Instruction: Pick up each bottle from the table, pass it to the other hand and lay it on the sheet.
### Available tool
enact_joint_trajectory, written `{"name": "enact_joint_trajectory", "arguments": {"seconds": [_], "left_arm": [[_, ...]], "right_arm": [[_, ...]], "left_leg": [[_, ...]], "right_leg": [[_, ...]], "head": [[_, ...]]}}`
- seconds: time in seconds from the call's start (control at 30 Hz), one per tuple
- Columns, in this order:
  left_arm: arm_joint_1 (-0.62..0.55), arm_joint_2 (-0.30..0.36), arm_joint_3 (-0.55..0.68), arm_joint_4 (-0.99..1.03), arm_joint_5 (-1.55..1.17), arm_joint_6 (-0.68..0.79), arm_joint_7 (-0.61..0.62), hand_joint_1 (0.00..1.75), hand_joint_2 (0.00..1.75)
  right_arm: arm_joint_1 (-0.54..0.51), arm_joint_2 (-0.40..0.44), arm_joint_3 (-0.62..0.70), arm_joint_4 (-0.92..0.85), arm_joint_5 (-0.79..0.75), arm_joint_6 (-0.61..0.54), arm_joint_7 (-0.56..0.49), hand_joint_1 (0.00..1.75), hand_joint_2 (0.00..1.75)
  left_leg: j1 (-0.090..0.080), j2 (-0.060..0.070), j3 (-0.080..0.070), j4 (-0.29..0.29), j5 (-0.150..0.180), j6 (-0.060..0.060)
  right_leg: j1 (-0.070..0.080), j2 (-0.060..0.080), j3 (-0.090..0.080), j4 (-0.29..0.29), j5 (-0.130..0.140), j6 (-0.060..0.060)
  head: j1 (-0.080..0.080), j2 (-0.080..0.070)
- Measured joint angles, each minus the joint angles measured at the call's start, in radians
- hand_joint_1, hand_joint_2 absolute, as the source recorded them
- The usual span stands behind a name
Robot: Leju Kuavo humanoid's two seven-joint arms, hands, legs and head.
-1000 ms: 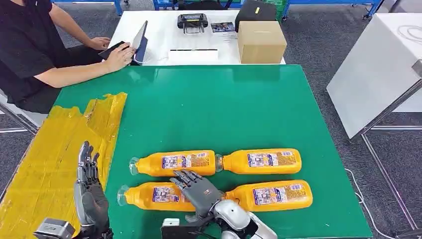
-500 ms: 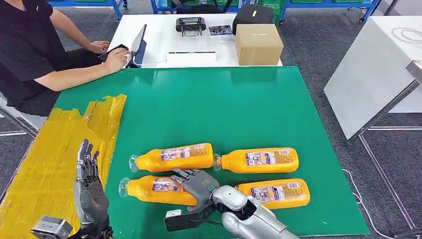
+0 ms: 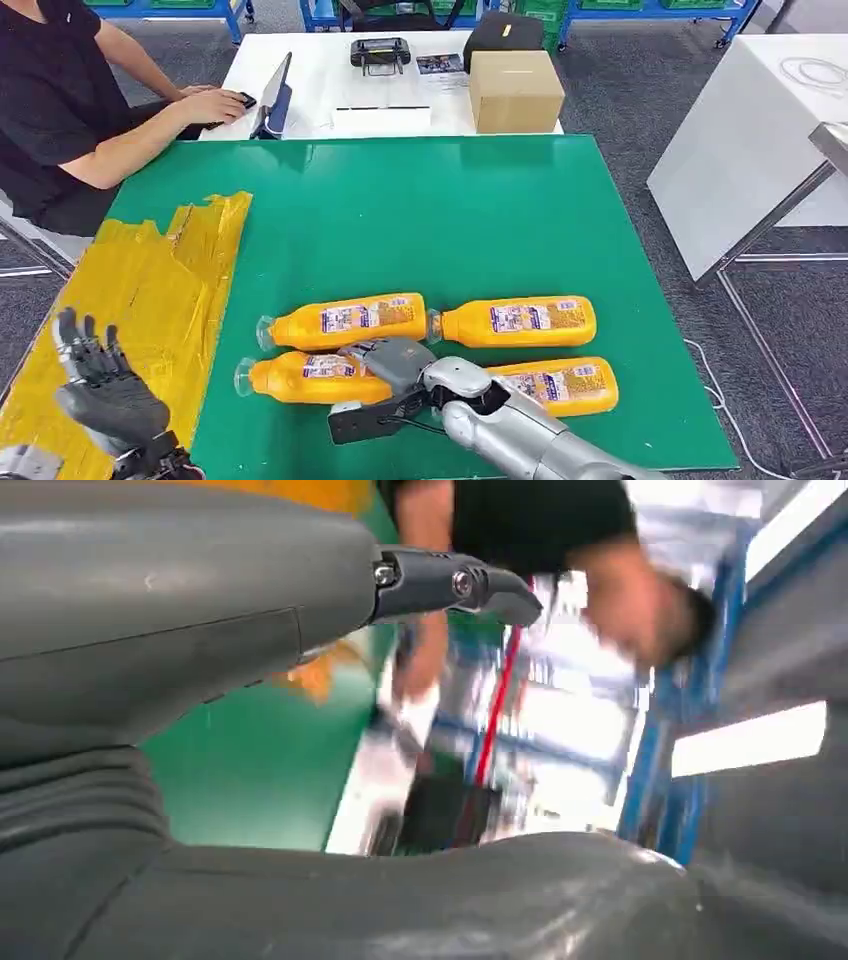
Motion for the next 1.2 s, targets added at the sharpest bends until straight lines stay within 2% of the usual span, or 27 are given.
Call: {"name": "enact_joint_trajectory", "arguments": {"seconds": [0.23,0.53,0.57,0.67,0.8,0.97,1.2], "left_arm": [[0.010,-0.010,0.042,-0.029,0.073,0.058,0.000,0.00,0.00],[0.016,-0.013,0.061,-0.045,0.080,0.063,0.000,0.00,0.00],[0.016,-0.014,0.062,-0.046,0.080,0.063,0.000,0.00,1.75],[0.021,-0.014,0.066,-0.048,0.109,0.088,0.000,0.00,1.75],[0.045,-0.016,0.074,-0.039,0.207,0.094,0.000,0.00,1.75],[0.038,-0.022,0.075,0.066,0.227,-0.252,0.115,0.00,1.75],[0.033,-0.024,0.054,0.159,0.143,-0.428,0.177,0.00,1.75]], "right_arm": [[0.005,0.022,0.002,0.034,-0.052,-0.069,0.024,1.75,1.75],[0.006,0.036,-0.007,0.050,-0.055,-0.074,0.027,1.75,1.75],[0.006,0.037,-0.008,0.051,-0.055,-0.074,0.027,1.75,1.75],[0.026,0.049,-0.021,0.053,-0.103,-0.143,0.017,1.75,1.75],[0.133,0.072,-0.119,-0.024,-0.194,-0.289,-0.020,1.75,1.75],[0.331,0.077,-0.222,-0.258,-0.223,-0.327,-0.121,1.75,1.75],[0.424,0.082,-0.309,-0.443,-0.232,-0.330,-0.242,1.75,1.75]], "left_leg": [[0.000,0.001,0.003,-0.001,0.000,0.000],[0.000,0.001,0.006,-0.001,0.000,0.000],[0.000,0.001,0.006,-0.001,0.000,0.000],[0.000,0.001,0.006,-0.001,0.000,0.000],[0.000,0.000,0.003,0.000,0.000,0.000],[0.000,-0.005,-0.015,0.000,0.003,0.001],[-0.001,-0.004,-0.021,0.001,0.003,0.001]], "right_leg": [[0.000,0.000,0.002,0.000,0.001,-0.002],[0.000,0.001,0.005,0.000,0.001,-0.002],[0.000,0.001,0.005,0.000,0.001,-0.002],[0.000,0.001,0.005,0.000,0.001,-0.002],[0.000,0.000,0.003,0.000,0.000,-0.001],[0.000,-0.003,-0.002,0.001,0.002,0.001],[-0.001,-0.003,-0.008,0.001,0.002,0.002]], "head": [[0.000,0.000],[0.000,0.000],[0.000,0.000],[0.000,0.000],[0.000,0.000],[0.000,0.000],[0.000,0.000]]}}
